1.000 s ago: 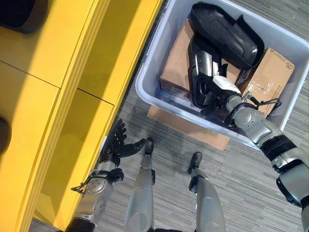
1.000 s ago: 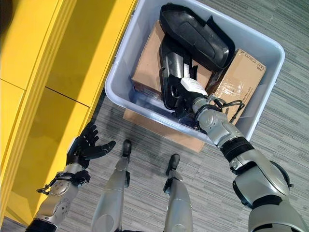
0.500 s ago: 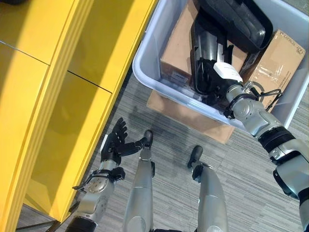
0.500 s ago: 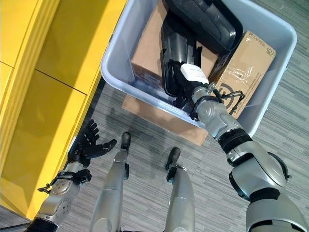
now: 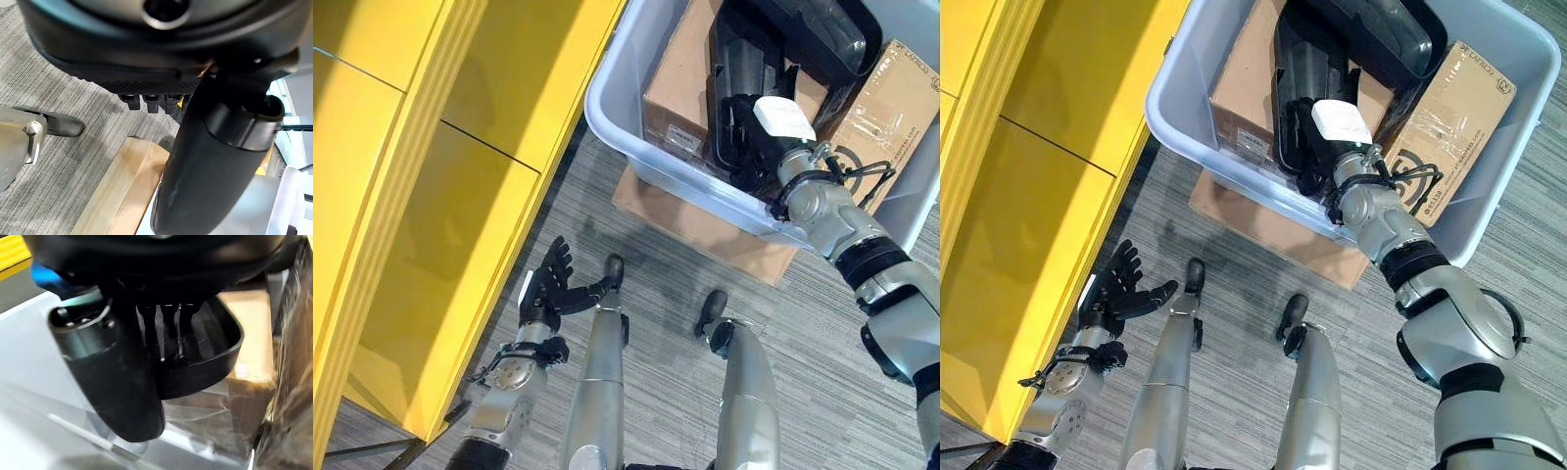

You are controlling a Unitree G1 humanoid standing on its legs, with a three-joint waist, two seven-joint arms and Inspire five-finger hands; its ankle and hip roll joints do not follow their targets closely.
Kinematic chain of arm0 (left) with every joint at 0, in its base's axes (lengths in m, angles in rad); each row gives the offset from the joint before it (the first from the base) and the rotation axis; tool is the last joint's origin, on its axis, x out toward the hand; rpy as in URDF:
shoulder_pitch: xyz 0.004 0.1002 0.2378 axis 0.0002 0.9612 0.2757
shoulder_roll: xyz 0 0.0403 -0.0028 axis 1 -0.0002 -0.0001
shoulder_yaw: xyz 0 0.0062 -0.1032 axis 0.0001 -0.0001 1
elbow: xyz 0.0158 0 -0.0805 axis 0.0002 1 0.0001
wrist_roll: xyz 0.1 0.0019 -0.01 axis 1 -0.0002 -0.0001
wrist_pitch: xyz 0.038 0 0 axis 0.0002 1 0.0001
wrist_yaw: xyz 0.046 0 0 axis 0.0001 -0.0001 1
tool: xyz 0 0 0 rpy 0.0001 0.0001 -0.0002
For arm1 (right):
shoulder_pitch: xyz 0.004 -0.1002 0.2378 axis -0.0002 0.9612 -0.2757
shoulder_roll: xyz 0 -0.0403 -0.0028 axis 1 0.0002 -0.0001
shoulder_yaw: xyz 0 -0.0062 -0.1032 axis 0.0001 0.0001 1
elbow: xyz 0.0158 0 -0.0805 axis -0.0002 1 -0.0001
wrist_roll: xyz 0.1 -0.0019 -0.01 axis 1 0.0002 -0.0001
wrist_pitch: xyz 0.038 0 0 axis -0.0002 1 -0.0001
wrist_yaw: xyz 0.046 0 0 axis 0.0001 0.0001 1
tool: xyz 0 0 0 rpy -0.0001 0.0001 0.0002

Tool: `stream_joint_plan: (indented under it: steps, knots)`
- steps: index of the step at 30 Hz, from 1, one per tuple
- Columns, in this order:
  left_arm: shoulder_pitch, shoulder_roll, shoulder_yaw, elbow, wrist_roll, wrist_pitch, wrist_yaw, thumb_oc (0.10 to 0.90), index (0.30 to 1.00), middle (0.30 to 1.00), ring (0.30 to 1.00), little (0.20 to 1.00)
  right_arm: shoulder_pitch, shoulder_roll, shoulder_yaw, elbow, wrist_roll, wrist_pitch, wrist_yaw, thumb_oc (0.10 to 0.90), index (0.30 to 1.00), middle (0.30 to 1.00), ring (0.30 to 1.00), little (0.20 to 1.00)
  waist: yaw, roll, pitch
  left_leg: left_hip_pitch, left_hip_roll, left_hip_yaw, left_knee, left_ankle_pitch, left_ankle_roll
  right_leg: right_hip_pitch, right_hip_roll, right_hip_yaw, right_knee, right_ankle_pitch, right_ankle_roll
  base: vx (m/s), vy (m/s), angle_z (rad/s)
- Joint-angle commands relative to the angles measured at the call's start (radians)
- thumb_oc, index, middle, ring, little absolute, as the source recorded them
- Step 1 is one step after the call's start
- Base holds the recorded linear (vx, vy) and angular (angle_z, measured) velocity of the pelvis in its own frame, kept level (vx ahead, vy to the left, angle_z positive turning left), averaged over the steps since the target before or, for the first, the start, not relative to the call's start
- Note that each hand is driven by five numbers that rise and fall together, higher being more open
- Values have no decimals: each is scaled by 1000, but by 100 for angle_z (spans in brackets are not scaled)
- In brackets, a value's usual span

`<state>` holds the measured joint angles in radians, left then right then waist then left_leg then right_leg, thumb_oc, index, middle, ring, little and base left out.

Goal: Move parts from the plastic box to the shelf.

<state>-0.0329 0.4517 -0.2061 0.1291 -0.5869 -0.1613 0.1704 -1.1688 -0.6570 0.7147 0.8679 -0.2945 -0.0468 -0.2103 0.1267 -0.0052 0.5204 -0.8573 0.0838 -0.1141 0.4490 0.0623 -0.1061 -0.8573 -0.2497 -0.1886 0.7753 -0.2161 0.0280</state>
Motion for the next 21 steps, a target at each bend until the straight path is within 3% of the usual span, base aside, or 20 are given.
stream_joint_plan:
  steps: [1,14,16,17,18,21]
  knots:
    - [-18,18,-11,-91,-7,-89,13,900,1000,1000,1000,1000,37,-35,67,50,-9,10,91,400,300,300,300,300,32,49,0,17,52,25,117,-174,45,158,-32,61,-47,-56,70,0,0,0]
    - [-33,18,-31,-44,-19,-81,-2,900,1000,1000,1000,1000,62,-55,22,-62,-6,16,65,400,300,300,300,300,54,32,0,164,47,13,-61,-98,31,323,-25,2,-190,-17,83,-7,-11,7]
    - [-37,19,-28,-38,-20,-80,-3,900,1000,1000,1000,1000,61,-59,12,-89,2,13,60,400,300,300,300,300,59,27,0,196,46,12,-97,-82,26,361,-24,-11,-225,-7,86,-40,-1,8]
    - [-44,21,-26,-34,-21,-79,-4,900,1000,1000,1000,1000,60,-61,0,-108,13,13,59,400,300,300,300,300,70,27,0,214,48,9,-137,-38,30,384,-21,-30,-261,27,82,7,-21,14]
    - [-45,23,-25,-28,-20,-77,-5,900,1000,1000,1000,1000,62,-60,-2,-120,15,11,60,400,300,300,300,300,71,19,-1,246,47,5,-147,-59,22,419,-19,-30,-271,8,89,-70,8,13]
    - [-47,26,-18,-23,-20,-73,-11,900,1000,1000,1000,1000,66,-58,-21,-155,39,6,60,400,300,300,300,300,82,13,-2,280,50,2,-184,-18,24,459,-16,-49,-315,42,86,-12,-3,18]
